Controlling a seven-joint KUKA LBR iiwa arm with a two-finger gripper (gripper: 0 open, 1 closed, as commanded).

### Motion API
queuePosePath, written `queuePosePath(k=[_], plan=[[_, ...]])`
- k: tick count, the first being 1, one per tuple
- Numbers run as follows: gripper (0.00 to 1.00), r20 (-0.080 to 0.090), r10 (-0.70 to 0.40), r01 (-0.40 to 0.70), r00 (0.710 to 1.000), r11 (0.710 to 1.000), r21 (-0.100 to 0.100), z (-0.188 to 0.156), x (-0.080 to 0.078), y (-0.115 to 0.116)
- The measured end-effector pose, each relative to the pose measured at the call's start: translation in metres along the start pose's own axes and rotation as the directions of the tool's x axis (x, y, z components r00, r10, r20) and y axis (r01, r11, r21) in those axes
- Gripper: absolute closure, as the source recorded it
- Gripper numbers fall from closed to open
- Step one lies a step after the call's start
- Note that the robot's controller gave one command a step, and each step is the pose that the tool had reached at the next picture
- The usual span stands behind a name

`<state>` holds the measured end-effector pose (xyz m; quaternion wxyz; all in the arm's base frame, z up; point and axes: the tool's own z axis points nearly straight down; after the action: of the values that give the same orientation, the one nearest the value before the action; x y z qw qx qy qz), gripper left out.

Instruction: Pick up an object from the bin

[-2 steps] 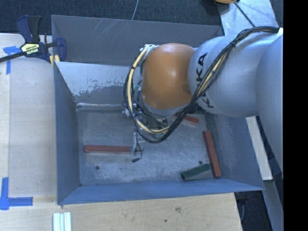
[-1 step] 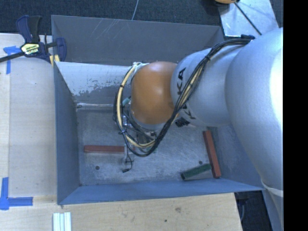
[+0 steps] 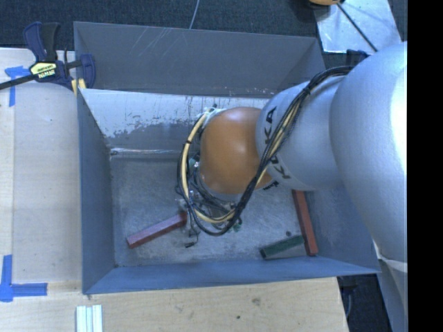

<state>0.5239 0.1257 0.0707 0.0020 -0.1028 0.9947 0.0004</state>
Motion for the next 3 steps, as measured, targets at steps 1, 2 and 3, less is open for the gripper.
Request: queuePosePath(k=[1,2,3], plan=[[1.00,0.000,0.000,0.000,1.000,1.000,0.000,0.000,0.000,0.000],[1.00,-0.010,0.010,-0.010,1.000,1.000,0.000,-0.044,0.009,-0.007],[1.00,0.000,0.014,-0.014,1.000,1.000,-0.002,-0.134,0.017,-0.004]])
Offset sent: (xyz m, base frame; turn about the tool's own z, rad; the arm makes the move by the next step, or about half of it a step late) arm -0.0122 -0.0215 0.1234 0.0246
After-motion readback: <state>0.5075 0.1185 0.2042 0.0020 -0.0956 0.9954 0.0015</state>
